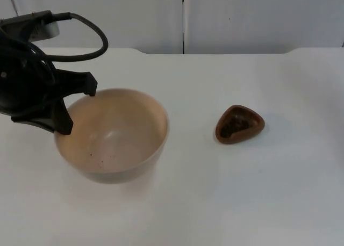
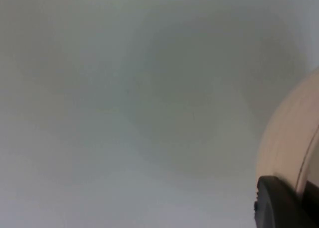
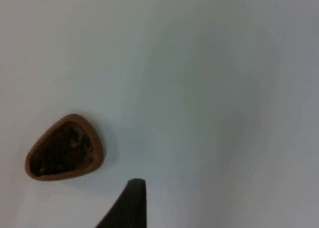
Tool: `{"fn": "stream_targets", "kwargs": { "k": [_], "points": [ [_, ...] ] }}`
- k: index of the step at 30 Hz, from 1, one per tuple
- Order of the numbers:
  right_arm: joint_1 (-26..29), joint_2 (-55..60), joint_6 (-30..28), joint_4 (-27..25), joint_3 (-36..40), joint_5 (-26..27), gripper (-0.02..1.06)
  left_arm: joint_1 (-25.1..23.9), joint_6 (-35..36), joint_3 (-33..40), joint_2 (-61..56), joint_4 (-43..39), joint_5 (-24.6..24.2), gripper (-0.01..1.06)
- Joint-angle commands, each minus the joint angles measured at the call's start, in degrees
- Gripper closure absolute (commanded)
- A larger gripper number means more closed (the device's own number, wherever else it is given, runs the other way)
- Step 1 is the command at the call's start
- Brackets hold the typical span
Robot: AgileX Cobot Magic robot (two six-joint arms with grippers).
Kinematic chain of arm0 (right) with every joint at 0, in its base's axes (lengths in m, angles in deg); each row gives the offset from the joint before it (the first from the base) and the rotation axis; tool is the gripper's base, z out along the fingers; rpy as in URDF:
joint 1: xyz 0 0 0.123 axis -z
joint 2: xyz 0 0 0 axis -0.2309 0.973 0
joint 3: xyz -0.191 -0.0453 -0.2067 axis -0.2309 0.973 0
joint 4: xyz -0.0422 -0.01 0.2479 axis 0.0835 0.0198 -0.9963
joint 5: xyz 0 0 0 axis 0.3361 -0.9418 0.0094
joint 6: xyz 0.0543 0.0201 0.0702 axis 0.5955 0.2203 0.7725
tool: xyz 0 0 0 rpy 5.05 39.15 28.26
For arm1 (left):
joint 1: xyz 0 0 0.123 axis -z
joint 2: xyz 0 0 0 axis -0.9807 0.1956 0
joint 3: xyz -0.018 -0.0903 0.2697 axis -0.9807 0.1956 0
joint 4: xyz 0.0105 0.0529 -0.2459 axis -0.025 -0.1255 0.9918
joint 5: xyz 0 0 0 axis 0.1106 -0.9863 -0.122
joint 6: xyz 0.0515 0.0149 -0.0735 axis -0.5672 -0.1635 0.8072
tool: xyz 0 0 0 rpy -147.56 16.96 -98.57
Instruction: Pick up the bowl with the left hand and pour the coffee beans from the cup into the bowl with the right hand.
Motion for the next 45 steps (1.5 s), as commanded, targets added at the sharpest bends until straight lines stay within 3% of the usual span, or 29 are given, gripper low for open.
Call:
{"fn": "stream_targets", "kwargs": {
  "k": [1,9,17,33,45],
  "points": [
    [-2.7,4.0,-0.8,0.9,-4.2,-3.4,0.00,-0.2,0.1,-0.1,-0.6,0.0,0.0,1.05],
    [-8.7,18.9,-6.0,1.3,-17.9,-13.3,0.00,-0.2,0.1,-0.1,-0.6,0.0,0.0,1.05],
    [-9.2,27.5,-7.3,0.8,-22.6,-14.1,0.00,-0.2,0.1,-0.1,-0.6,0.0,0.0,1.05],
    [-9.2,35.7,-11.1,-0.6,-22.6,-4.6,0.13,-0.2,0.1,-0.1,-0.6,0.0,0.1,1.05],
    [-9.2,40.5,-12.4,-2.3,-22.6,-2.4,0.19,-0.2,0.1,-0.1,-0.6,0.0,0.1,1.05]
  ]
}}
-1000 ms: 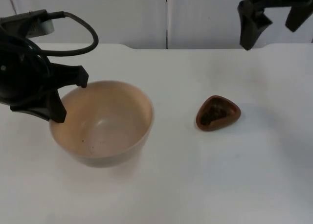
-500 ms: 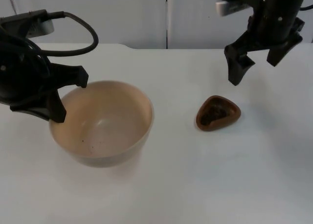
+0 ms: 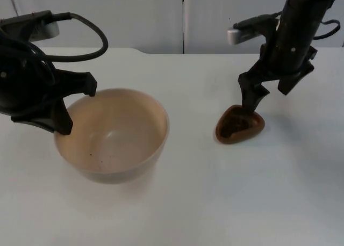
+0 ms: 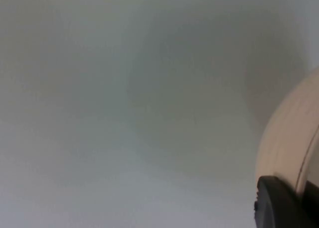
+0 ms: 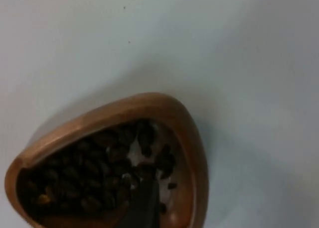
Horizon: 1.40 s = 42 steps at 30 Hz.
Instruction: Pick up the bowl with the left hand and pour the coffee beans from the cup into the bowl with the right hand.
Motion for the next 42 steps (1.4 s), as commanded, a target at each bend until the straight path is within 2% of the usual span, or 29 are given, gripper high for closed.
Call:
{"fn": "stream_targets", "kwargs": {
  "k": [1,8,19,23,24,27,29,31,33,34,39,42],
  "points": [
    [-0.3,0.8,-0.6,-0.9,-0.5,1.3,0.20,-0.2,0.1,-0.1,-0.6,0.1,0.1,1.05],
    [-0.3,2.7,-0.6,-2.8,-0.3,2.4,0.21,-0.2,0.1,-0.1,-0.5,0.1,0.1,1.05],
    [-0.3,3.0,-0.5,-3.2,-0.3,1.9,0.35,-0.2,0.1,0.0,-0.5,0.1,1.4,1.05],
    [-0.3,3.0,-0.5,-3.3,-0.3,1.4,0.52,-0.2,0.1,0.0,-0.5,0.1,1.4,1.05],
    [-0.3,3.0,-0.5,-3.3,-0.3,1.4,0.52,-0.2,0.1,0.0,-0.5,0.1,1.4,1.05],
    [-0.3,3.0,-0.5,-3.3,-0.3,1.2,0.67,-0.2,0.1,0.0,-0.5,0.1,1.4,1.05],
    [-0.3,3.0,-0.5,-3.3,-0.3,1.2,0.68,-0.2,0.1,0.0,-0.5,0.1,1.4,1.05],
    [-0.3,3.0,-0.5,-3.3,-0.3,1.3,0.78,-0.2,0.1,0.0,-0.5,0.1,1.4,1.05],
    [-0.3,3.0,-0.5,-3.3,-0.3,1.5,0.84,-0.2,0.1,0.0,-0.5,0.1,1.4,1.05],
    [-0.3,3.0,-0.5,-3.3,-0.3,1.5,0.84,-0.2,0.1,0.0,-0.5,0.1,1.4,1.05],
    [-0.3,3.0,-0.5,-3.3,-0.3,1.4,1.01,-0.2,0.1,0.0,-0.5,0.1,1.4,1.05],
    [-0.3,3.0,-0.5,-3.3,-0.3,1.4,1.04,-0.2,0.1,0.0,-0.5,0.1,1.4,1.05]
  ]
}}
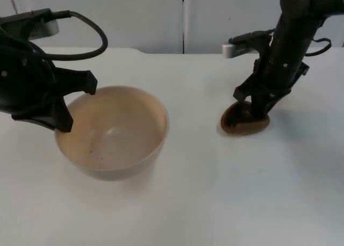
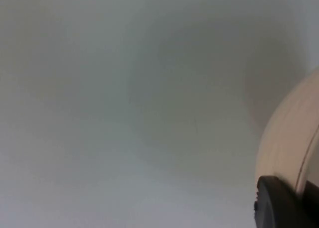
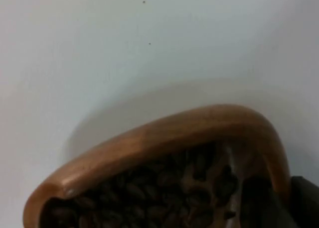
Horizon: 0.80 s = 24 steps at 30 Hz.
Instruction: Pick up the bowl with the left hand and pour the coffee beans from the cup into the bowl with the right hand.
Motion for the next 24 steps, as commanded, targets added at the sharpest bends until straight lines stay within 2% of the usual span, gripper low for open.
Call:
{"fn": "stream_targets", "kwargs": {
  "k": [1,15,19,24],
  "points": [
    [-0.1,0.1,-0.1,-0.3,-0.3,-0.3,1.04,-0.2,0.1,0.0,-0.5,0.1,0.6,1.05],
    [-0.1,-3.6,0.7,2.4,-0.4,-3.8,1.04,-0.2,0.1,0.0,-0.5,0.2,0.6,1.05],
    [-0.6,-7.2,4.3,5.7,-0.4,-4.0,1.04,-0.2,0.1,0.0,-0.5,0.7,0.6,1.05],
    [-3.4,-12.8,8.3,13.9,-0.4,-5.7,1.04,-0.2,0.1,0.0,-0.5,0.9,0.6,1.05]
  ]
}}
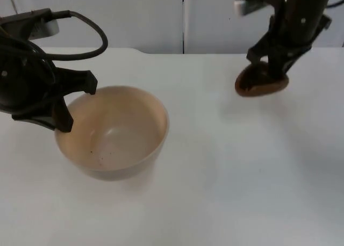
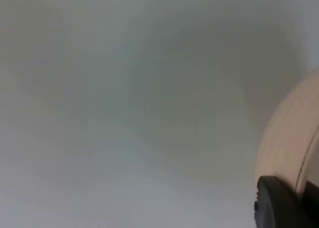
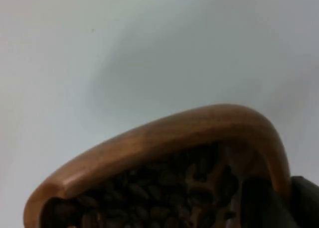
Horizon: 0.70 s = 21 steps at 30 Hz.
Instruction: Pick up the bowl with the left hand and pour the coffee beans from the cup into the bowl with the right hand.
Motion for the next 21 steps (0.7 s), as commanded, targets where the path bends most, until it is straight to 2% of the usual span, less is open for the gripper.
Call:
{"fn": "stream_targets", "kwargs": {
  "k": [1,5,12,21],
  "points": [
    [-1.7,-2.6,1.8,3.1,-0.4,-1.1,1.04,-0.2,0.1,0.0,-0.5,1.0,0.6,1.05],
    [-5.3,-5.9,4.1,7.5,-0.4,-2.0,1.04,-0.2,0.1,0.0,-0.5,1.3,0.6,1.05],
    [-8.6,-7.4,4.7,7.3,-1.7,-3.3,1.04,-0.2,0.1,0.0,-0.5,1.4,0.6,1.05],
    [-16.7,-7.4,5.5,8.3,-10.7,-5.0,1.04,-0.2,0.1,0.0,-0.5,1.9,0.6,1.05]
  ]
}}
